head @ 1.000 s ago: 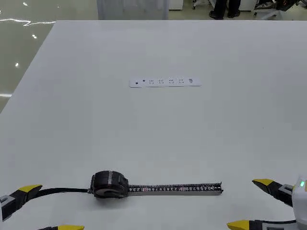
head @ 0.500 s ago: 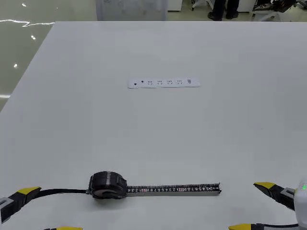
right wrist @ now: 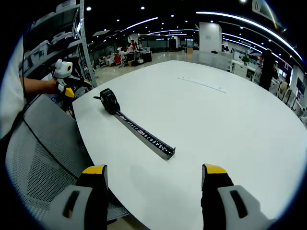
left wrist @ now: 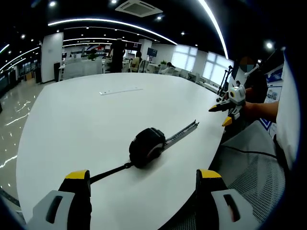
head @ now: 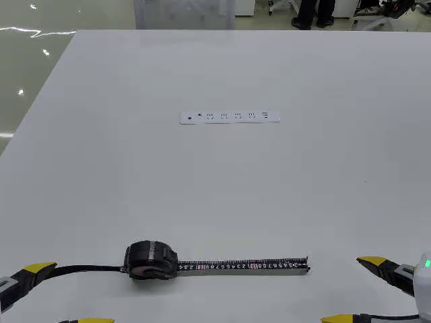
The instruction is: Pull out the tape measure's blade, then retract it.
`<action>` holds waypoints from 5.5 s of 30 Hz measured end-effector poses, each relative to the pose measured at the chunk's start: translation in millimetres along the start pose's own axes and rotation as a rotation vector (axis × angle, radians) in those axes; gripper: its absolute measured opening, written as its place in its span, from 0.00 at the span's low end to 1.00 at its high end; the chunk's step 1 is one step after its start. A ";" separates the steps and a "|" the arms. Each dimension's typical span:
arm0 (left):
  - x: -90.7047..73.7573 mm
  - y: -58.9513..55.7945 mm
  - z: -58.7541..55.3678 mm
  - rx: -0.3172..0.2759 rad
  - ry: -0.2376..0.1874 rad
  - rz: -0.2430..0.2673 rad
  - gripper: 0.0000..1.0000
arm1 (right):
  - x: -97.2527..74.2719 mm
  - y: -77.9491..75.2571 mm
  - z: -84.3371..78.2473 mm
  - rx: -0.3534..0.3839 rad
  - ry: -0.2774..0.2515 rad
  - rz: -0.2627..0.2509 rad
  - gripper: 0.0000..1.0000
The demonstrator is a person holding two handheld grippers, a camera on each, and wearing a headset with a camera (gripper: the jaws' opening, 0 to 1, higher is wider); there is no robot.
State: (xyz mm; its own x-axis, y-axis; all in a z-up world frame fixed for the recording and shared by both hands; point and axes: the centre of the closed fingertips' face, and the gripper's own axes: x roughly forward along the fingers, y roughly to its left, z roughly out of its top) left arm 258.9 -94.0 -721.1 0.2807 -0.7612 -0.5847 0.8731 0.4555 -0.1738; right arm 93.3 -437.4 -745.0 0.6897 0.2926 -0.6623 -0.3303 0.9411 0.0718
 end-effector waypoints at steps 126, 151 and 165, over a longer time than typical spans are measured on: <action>95.7 -16.4 14.0 -0.223 0.051 0.086 0.87 | 40.6 -2.0 18.5 -0.023 -0.084 0.072 0.77; 112.0 -29.0 9.6 -0.299 0.050 0.047 0.83 | 46.2 1.0 18.2 -0.020 -0.083 0.098 0.76; 113.7 -24.4 10.9 -0.350 0.021 0.115 0.78 | 49.7 1.2 20.0 -0.017 -0.095 0.104 0.71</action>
State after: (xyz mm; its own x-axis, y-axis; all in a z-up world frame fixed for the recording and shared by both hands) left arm 273.9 -196.7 -774.7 0.3579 -0.6874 -0.6319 0.6459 0.6710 -0.3642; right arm 140.1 -418.3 -763.0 0.7090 0.4036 -0.5783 -0.4133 0.9022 0.1230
